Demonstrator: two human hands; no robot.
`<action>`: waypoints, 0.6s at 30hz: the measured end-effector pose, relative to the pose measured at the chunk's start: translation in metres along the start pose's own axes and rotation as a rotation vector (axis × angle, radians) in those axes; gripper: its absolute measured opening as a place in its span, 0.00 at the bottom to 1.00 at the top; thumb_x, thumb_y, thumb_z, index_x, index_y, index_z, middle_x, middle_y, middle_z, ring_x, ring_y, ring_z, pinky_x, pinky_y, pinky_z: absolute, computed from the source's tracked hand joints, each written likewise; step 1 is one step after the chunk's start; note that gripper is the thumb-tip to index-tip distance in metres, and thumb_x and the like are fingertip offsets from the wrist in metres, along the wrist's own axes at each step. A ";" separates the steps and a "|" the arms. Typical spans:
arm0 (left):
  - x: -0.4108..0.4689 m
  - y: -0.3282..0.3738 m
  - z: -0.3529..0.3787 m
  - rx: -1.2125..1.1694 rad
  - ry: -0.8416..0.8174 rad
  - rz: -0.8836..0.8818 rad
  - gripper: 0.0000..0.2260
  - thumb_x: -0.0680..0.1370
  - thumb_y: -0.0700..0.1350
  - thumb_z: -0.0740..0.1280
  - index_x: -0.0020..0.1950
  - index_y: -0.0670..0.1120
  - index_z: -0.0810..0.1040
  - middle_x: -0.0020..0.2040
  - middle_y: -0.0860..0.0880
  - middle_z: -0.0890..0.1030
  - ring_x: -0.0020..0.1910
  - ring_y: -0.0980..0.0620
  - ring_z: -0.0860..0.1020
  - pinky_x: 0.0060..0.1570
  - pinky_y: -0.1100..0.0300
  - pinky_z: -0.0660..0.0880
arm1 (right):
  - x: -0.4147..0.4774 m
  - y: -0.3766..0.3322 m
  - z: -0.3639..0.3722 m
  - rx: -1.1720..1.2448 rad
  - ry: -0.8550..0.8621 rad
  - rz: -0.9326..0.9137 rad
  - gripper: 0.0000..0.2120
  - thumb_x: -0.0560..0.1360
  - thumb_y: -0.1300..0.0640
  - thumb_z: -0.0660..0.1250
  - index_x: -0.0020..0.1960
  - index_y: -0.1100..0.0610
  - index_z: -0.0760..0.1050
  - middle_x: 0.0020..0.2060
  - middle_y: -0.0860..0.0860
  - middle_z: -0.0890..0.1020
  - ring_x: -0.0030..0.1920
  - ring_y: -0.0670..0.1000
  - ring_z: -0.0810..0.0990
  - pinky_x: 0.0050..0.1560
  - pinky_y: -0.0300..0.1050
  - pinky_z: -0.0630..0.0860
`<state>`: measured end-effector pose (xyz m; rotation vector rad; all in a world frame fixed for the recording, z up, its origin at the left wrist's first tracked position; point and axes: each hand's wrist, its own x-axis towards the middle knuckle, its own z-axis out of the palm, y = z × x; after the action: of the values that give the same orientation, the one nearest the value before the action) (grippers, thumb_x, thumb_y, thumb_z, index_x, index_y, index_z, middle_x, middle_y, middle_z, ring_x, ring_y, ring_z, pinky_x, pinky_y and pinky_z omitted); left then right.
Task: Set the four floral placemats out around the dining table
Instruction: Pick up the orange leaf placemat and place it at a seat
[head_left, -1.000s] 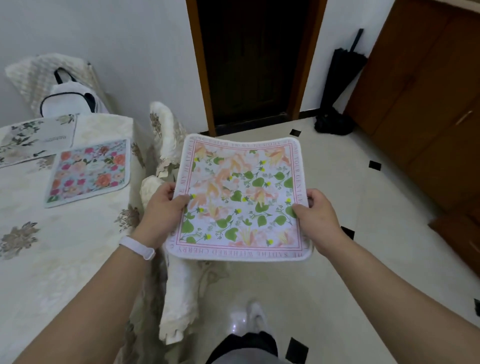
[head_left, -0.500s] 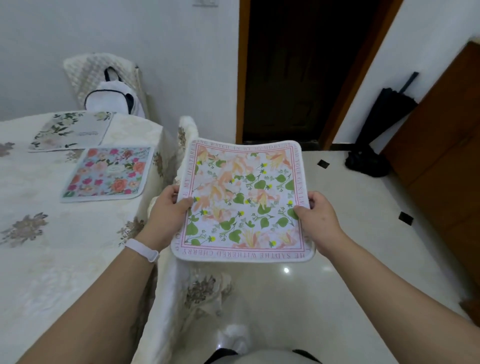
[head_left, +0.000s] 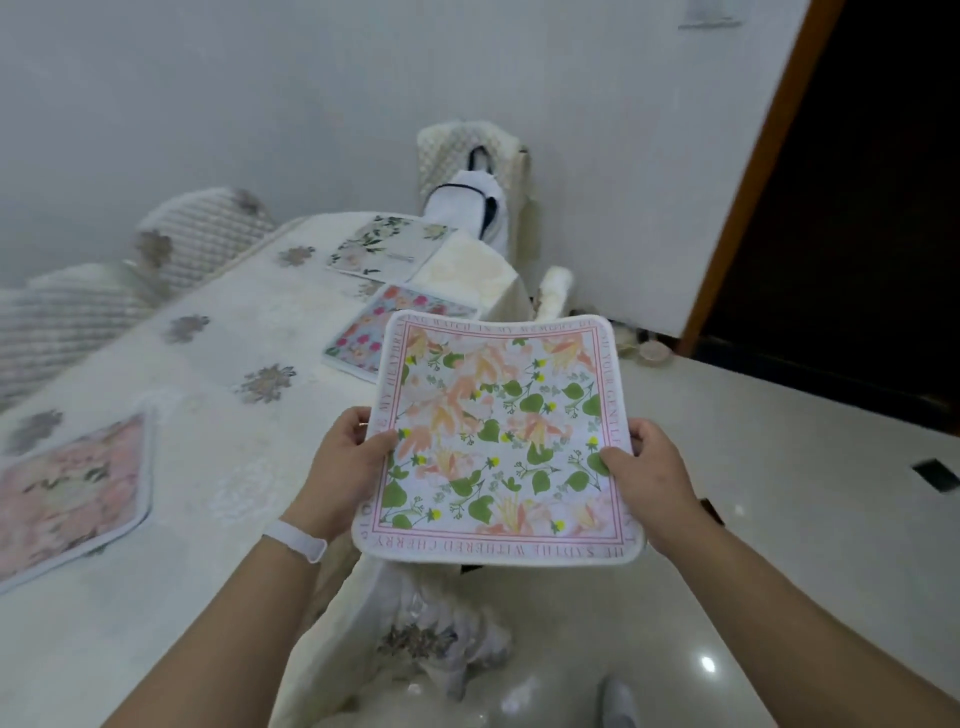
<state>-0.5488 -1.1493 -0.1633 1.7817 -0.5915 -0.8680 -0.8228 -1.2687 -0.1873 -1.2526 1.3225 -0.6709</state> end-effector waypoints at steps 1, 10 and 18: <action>-0.003 -0.001 0.000 -0.005 0.046 -0.009 0.04 0.79 0.38 0.66 0.51 0.42 0.73 0.49 0.38 0.83 0.39 0.39 0.84 0.35 0.48 0.81 | 0.011 -0.004 0.000 -0.017 -0.051 -0.014 0.07 0.78 0.63 0.64 0.50 0.51 0.72 0.46 0.48 0.83 0.40 0.49 0.85 0.32 0.43 0.79; -0.065 -0.033 -0.052 -0.176 0.478 -0.135 0.04 0.79 0.39 0.66 0.52 0.43 0.73 0.47 0.39 0.84 0.40 0.35 0.83 0.43 0.38 0.80 | 0.044 -0.042 0.074 -0.162 -0.506 -0.132 0.10 0.76 0.63 0.65 0.50 0.48 0.73 0.47 0.46 0.84 0.42 0.48 0.85 0.38 0.48 0.82; -0.097 -0.077 -0.123 -0.303 0.724 -0.188 0.03 0.79 0.39 0.66 0.52 0.43 0.73 0.46 0.38 0.84 0.40 0.36 0.84 0.42 0.40 0.81 | 0.036 -0.061 0.185 -0.325 -0.754 -0.211 0.08 0.76 0.60 0.66 0.52 0.49 0.72 0.46 0.47 0.83 0.41 0.50 0.85 0.42 0.53 0.84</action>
<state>-0.5126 -0.9797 -0.1810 1.7272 0.1713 -0.3515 -0.6244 -1.2660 -0.1794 -1.7016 0.6852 -0.0794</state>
